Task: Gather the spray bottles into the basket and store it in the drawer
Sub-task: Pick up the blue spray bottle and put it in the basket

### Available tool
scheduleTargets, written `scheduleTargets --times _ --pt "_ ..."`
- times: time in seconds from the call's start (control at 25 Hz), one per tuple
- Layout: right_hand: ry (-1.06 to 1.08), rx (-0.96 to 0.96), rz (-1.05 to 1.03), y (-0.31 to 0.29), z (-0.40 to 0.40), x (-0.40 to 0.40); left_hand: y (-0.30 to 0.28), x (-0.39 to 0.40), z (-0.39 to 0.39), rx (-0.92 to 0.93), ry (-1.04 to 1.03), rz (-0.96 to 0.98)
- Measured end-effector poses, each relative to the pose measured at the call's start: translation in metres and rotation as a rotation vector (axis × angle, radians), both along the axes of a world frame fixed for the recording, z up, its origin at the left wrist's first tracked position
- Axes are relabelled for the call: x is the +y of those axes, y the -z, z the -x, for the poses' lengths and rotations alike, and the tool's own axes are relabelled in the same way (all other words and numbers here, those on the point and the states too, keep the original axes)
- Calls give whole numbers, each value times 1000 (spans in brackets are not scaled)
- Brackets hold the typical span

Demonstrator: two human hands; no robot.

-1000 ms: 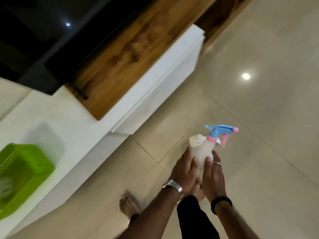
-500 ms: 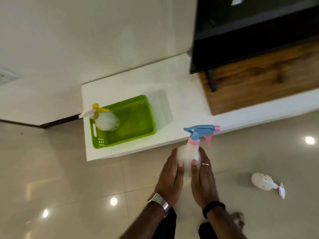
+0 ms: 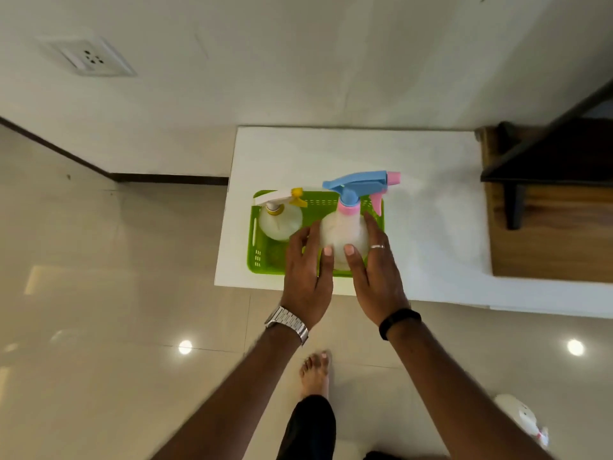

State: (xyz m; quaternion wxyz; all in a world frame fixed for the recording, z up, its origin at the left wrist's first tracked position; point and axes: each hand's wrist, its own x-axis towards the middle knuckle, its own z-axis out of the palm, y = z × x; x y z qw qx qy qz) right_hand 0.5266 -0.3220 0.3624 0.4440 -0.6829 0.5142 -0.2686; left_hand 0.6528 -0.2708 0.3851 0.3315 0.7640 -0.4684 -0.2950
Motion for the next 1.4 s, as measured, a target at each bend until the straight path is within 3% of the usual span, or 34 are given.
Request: scheduleTargets --times 0.48,0.68,0.88,1.12,1.28,1.4 --pt "-185 285 -103 55 -28 -48 38 -39 -11 217 -94 -238" --pt "-187 410 -109 64 -27 -50 42 -47 -5 273 -140 -248" --pt "-170 391 -64 61 -31 -49 37 -51 -5 534 -297 -183" --pt "-119 358 -90 55 -36 -48 40 -35 -12 375 -206 -263" --pt "-104 332 -78 47 -35 -46 36 -20 -17 178 -99 -283" --pt "-72 315 -74 38 -27 -38 34 -10 -31 -69 13 -311"
